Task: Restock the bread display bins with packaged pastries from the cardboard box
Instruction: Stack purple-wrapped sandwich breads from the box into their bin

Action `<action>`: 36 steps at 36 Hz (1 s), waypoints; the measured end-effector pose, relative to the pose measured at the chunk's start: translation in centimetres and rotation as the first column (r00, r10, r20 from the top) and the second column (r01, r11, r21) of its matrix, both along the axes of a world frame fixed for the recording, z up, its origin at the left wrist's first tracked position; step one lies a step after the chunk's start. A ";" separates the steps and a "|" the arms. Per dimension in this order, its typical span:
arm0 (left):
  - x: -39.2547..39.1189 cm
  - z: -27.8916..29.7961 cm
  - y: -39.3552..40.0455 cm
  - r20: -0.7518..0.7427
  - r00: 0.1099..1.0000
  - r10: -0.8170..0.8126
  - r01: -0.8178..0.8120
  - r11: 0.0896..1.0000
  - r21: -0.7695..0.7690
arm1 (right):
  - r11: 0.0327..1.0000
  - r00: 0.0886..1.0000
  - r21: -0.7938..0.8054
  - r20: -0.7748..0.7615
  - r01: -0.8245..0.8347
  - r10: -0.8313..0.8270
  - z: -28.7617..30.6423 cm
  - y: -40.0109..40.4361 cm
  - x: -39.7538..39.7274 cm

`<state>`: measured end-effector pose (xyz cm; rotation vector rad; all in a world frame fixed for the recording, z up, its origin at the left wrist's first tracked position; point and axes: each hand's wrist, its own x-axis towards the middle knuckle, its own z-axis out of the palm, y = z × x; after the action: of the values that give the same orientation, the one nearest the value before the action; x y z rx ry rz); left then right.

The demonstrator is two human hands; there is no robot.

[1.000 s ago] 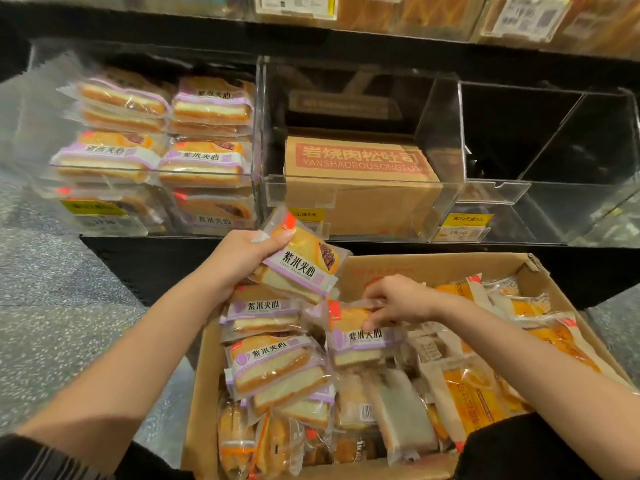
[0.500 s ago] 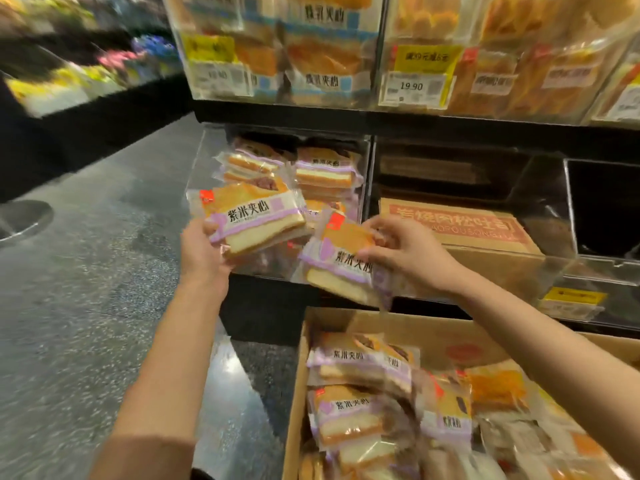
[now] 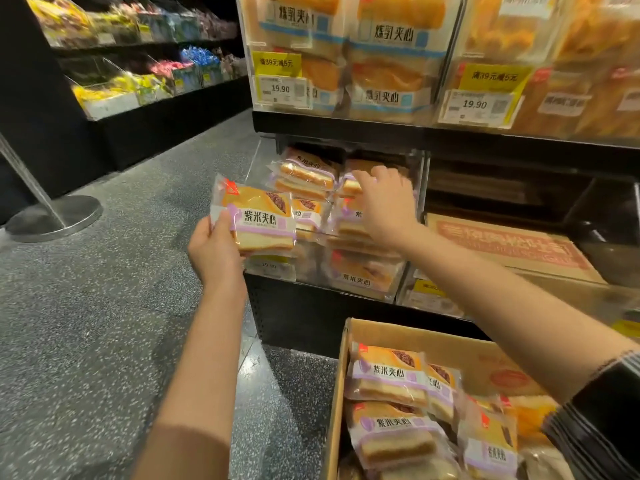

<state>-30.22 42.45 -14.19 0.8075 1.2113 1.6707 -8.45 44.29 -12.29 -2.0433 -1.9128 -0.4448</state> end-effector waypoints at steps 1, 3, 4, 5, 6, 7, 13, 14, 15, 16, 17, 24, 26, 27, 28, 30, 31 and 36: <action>-0.1 0.1 0.1 0.001 1.000 0.000 0.000 1.000 0.001 | 0.998 0.995 -0.042 -0.095 -0.036 0.032 -0.6 -0.2 -0.7; -0.1 0.1 0.2 0.048 0.998 -0.029 0.030 0.999 -0.020 | 0.971 0.985 -0.218 -0.161 -0.101 0.067 -2.1 -0.4 -1.4; -0.1 0.1 0.2 0.080 0.996 -0.044 0.048 0.998 -0.037 | 0.951 0.990 -0.291 -0.122 -0.101 0.068 -2.9 -0.5 -1.5; 0.0 0.2 0.2 0.110 0.992 -0.056 0.062 0.997 -0.053 | 0.944 0.995 -0.318 -0.077 -0.089 0.067 -3.7 -0.6 -1.3; 0.0 0.1 0.3 0.128 0.990 -0.064 0.073 0.995 -0.067 | 0.949 0.997 -0.307 -0.052 -0.075 0.062 -4.2 -0.7 -1.0; 0.1 0.0 0.3 0.136 0.988 -0.073 0.084 0.994 -0.076 | 0.955 0.998 -0.289 -0.045 -0.063 0.052 -4.5 -0.7 -0.8; 0.3 -0.4 0.5 0.094 0.988 -0.123 0.131 0.987 -0.090 | 0.965 0.971 -0.246 -0.238 -0.095 0.035 -3.7 -0.8 -1.3; 0.3 -0.4 0.6 0.080 0.988 -0.132 0.139 0.986 -0.092 | 0.984 0.929 -0.132 -0.365 -0.122 0.066 -3.2 -1.2 -1.6; 0.3 -0.4 0.7 0.064 0.988 -0.142 0.148 0.984 -0.096 | 0.991 0.872 0.013 -0.473 -0.135 0.125 -2.8 -1.6 -1.8; 0.4 -0.4 0.8 0.047 0.987 -0.151 0.155 0.983 -0.100 | 0.978 0.829 0.150 -0.521 -0.144 0.202 -2.2 -2.1 -2.1; 0.5 -0.4 0.8 0.031 0.987 -0.157 0.159 0.982 -0.103 | 0.954 0.815 0.243 -0.508 -0.173 0.277 -1.7 -2.5 -2.4; 1.2 -0.5 1.4 0.135 0.956 -0.259 0.278 0.950 -0.145 | 0.860 0.859 -0.022 0.025 -0.510 0.511 -0.7 -1.0 -5.3; 1.2 -0.4 1.4 0.195 0.937 -0.290 0.323 0.932 -0.164 | 0.849 0.850 -0.097 0.044 -0.520 0.525 -0.6 -0.3 -5.9; 1.2 -0.3 1.4 0.210 0.930 -0.301 0.338 0.926 -0.167 | 0.841 0.843 -0.115 0.042 -0.529 0.537 -0.4 0.1 -6.1; 1.1 -0.2 1.4 0.223 0.924 -0.310 0.350 0.922 -0.165 | 0.835 0.838 -0.122 0.040 -0.537 0.544 -0.2 0.5 -6.2; 0.9 -0.1 1.7 0.253 0.910 -0.328 0.372 0.916 -0.149 | 0.835 0.838 -0.118 0.044 -0.537 0.545 0.3 1.3 -6.3; 0.7 -0.1 1.9 0.252 0.910 -0.328 0.372 0.916 -0.149 | 0.842 0.845 -0.111 0.038 -0.527 0.534 0.5 1.8 -6.3; -0.3 -0.3 2.6 0.198 0.951 -0.236 0.273 0.943 -0.190 | 0.912 0.917 -0.133 0.040 -0.388 0.396 0.8 4.8 -5.9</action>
<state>-30.51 45.03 -14.46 0.6402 1.0935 1.3421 -14.37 49.09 -11.54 -1.6606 -2.3710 -0.3035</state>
